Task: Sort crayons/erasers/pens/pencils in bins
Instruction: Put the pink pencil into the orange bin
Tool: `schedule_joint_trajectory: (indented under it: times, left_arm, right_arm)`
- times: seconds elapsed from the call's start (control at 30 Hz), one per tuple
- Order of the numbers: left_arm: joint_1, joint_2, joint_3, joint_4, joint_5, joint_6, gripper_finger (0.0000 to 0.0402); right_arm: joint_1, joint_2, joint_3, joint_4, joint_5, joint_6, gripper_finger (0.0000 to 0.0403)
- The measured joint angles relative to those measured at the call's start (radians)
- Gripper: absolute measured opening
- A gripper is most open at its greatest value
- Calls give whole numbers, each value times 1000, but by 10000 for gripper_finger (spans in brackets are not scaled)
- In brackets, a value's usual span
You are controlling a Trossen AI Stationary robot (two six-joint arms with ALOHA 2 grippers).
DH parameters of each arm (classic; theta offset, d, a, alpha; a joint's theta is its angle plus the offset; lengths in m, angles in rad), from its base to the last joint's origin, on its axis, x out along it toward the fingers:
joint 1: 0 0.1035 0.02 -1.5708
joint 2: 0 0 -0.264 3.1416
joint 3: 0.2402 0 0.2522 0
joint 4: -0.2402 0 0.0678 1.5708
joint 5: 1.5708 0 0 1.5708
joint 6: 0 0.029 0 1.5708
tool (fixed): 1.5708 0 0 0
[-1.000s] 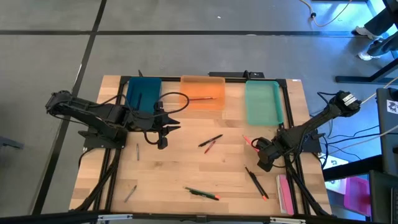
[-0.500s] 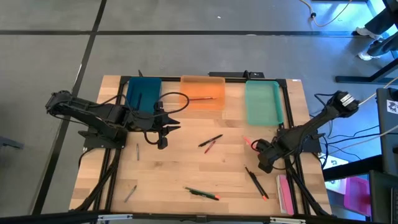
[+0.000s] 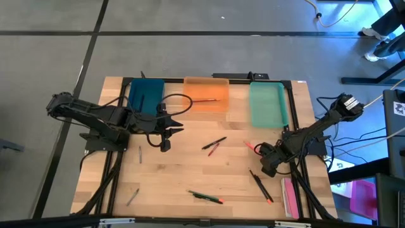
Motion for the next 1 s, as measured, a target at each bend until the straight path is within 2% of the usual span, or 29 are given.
schedule_joint_trajectory:
  times: [0.27, 0.6, 0.87, 1.0]
  left_arm:
    - [0, 0, 0, 0, 0, 0, 65]
    - [0, 0, 0, 0, 1, 0, 65]
    - [0, 0, 0, -1, 1, 0, 65]
    - [0, 0, 0, -2, 1, 0, 65]
  right_arm:
    - [0, 0, -1, 2, -3, 0, 36]
    - [-19, 10, 40, -12, -3, 3, 44]
    - [-99, 7, 156, -5, 8, -14, 43]
    - [-157, 11, 235, -70, 38, -83, 43]
